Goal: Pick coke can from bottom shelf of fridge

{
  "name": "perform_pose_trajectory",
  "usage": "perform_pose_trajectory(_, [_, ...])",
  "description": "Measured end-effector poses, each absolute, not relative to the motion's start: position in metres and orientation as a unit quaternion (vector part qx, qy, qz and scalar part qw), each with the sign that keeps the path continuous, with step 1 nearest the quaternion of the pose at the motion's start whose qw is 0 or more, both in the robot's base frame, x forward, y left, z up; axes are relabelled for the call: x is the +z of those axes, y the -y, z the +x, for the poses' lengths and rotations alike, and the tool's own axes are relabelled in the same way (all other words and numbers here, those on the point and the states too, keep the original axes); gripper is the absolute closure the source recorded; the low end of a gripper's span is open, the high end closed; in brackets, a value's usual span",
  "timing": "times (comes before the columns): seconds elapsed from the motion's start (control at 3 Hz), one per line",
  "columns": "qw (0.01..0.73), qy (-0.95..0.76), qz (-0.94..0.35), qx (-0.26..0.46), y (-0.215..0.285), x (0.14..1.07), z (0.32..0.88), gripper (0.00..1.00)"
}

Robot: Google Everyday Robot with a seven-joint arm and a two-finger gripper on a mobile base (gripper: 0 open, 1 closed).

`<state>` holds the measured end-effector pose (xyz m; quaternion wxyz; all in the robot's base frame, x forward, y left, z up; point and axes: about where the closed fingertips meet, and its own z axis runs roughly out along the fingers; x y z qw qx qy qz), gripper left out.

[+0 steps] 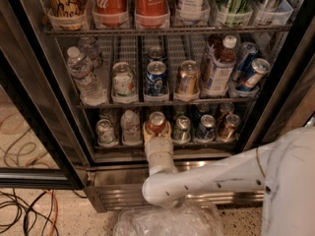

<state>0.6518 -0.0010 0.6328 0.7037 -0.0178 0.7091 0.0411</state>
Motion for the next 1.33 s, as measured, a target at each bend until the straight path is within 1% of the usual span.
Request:
perform_pose_trajectory(0.67, [0.724,-0.687,-0.037,0.049,0.004,0.686,0.633,1.0])
perform_pose_trajectory(1.0, [0.723,-0.686,-0.056,0.062,0.025,0.698,0.612,1.0])
perform_pose_trajectory(1.33, [0.696,-0.7,-0.105,0.123,0.038,0.689,0.571,1.0])
